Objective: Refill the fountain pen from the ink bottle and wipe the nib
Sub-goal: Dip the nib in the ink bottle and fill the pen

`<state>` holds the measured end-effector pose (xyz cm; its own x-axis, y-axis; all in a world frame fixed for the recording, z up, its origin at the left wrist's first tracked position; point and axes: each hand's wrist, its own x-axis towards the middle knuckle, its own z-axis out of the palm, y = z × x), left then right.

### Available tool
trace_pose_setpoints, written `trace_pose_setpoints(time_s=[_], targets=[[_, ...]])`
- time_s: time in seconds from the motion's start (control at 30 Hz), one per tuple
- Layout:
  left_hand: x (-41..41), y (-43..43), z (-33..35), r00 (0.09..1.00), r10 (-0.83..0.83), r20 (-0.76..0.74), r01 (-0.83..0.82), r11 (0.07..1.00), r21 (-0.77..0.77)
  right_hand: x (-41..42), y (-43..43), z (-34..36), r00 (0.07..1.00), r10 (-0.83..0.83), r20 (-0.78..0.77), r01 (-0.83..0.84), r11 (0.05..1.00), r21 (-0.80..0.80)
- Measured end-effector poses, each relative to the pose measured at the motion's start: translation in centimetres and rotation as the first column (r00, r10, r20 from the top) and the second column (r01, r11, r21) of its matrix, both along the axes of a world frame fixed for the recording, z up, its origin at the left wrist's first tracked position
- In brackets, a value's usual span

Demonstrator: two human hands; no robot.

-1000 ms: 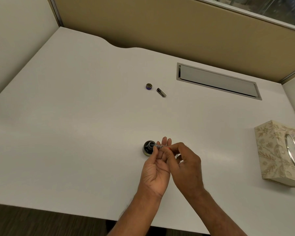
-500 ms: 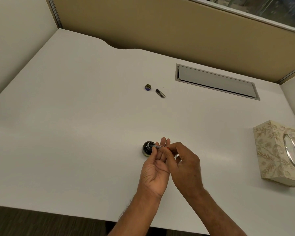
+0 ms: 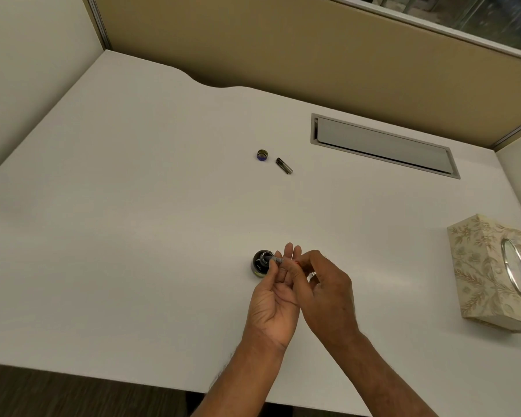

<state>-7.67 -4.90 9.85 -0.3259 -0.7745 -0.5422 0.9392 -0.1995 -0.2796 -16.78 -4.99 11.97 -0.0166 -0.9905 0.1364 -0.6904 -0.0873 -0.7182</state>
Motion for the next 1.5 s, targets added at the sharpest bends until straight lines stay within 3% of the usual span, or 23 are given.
trace_pose_setpoints(time_s=[0.13,0.43,0.6,0.83,1.23,1.5], targets=[[0.01,-0.04,0.06,1.0,0.002,0.009,-0.002,1.0,-0.01,-0.21,0.25,0.24,0.997,0.039,0.069,-0.042,0.999,0.033],[-0.01,-0.04,-0.34,0.999,0.008,0.035,-0.008,1.0,-0.003,-0.1,-0.24,0.06,1.0,0.025,-0.012,-0.025,1.0,-0.016],[-0.06,-0.15,0.32,1.0,0.013,0.008,-0.013,1.0,0.013,-0.14,-0.17,0.29,0.998,0.043,0.052,-0.044,0.999,0.02],[-0.02,-0.1,-0.13,1.0,0.008,0.004,-0.008,1.0,-0.015,-0.13,-0.14,0.15,1.0,0.005,-0.009,-0.005,1.0,-0.012],[0.0,-0.11,-0.34,1.0,-0.002,-0.003,0.002,1.0,0.009,0.24,-0.37,0.01,1.0,0.008,0.024,-0.007,1.0,-0.017],[0.04,-0.36,-0.51,1.0,0.024,0.01,-0.024,1.0,0.016,-0.27,-0.08,0.02,0.996,0.084,0.028,-0.084,0.996,-0.005]])
